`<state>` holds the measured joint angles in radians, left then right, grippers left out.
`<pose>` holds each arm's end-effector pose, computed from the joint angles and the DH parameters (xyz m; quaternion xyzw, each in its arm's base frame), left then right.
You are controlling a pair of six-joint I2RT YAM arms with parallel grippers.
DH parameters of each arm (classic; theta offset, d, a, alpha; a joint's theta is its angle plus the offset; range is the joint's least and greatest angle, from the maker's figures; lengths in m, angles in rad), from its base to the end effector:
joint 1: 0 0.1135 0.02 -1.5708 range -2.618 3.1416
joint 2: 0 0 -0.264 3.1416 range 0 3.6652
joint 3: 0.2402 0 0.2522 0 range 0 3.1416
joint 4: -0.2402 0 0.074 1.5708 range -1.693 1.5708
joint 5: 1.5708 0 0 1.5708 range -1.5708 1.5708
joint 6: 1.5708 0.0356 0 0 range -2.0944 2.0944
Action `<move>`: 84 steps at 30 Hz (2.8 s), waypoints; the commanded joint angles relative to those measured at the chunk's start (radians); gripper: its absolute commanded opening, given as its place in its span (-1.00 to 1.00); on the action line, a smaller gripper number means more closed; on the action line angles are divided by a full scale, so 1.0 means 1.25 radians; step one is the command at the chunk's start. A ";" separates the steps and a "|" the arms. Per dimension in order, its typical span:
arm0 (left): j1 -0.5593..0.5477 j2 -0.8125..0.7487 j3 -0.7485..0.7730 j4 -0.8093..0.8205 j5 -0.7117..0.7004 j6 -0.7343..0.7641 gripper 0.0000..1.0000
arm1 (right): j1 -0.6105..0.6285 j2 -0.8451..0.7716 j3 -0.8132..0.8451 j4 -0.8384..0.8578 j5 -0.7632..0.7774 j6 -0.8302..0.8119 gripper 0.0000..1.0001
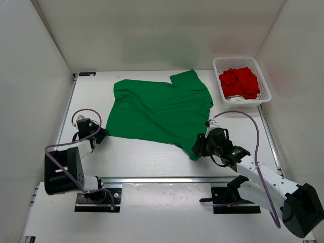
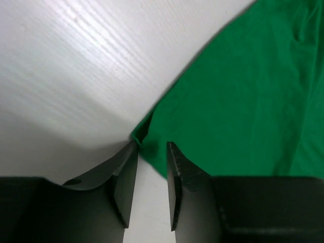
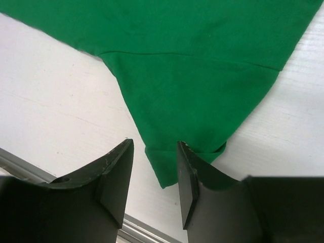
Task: Fold and stack the t-shirts
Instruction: Flatten out the tshirt
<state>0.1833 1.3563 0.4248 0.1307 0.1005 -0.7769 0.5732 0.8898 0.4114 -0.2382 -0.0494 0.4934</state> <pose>0.2310 0.0392 0.1321 -0.4108 0.8297 -0.1542 0.3451 0.1515 0.0999 0.1871 -0.0465 0.9088 0.2299 0.3452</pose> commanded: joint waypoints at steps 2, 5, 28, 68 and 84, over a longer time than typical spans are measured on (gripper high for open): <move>-0.005 0.051 0.015 0.028 0.002 -0.019 -0.38 | 0.010 -0.009 0.029 0.009 0.013 -0.009 -0.27; -0.006 0.048 0.020 0.043 -0.002 -0.023 -0.68 | 0.026 0.022 0.057 -0.030 0.037 -0.029 -0.28; -0.122 -0.103 0.047 0.098 0.008 -0.018 -1.00 | 0.177 0.296 0.255 -0.270 0.249 -0.010 -0.75; -0.073 -0.144 0.234 -0.021 0.137 0.003 -1.00 | -0.227 0.404 0.247 0.201 -0.141 -0.007 -1.00; 0.008 -0.171 0.322 -0.085 0.138 0.043 -1.00 | -0.263 0.161 0.184 0.053 -0.218 -0.001 -1.00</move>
<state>0.2054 1.1702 0.7944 0.0341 0.2764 -0.7452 0.3107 0.9760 0.6647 -0.2420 -0.2848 0.4732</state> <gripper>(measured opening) 0.040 0.022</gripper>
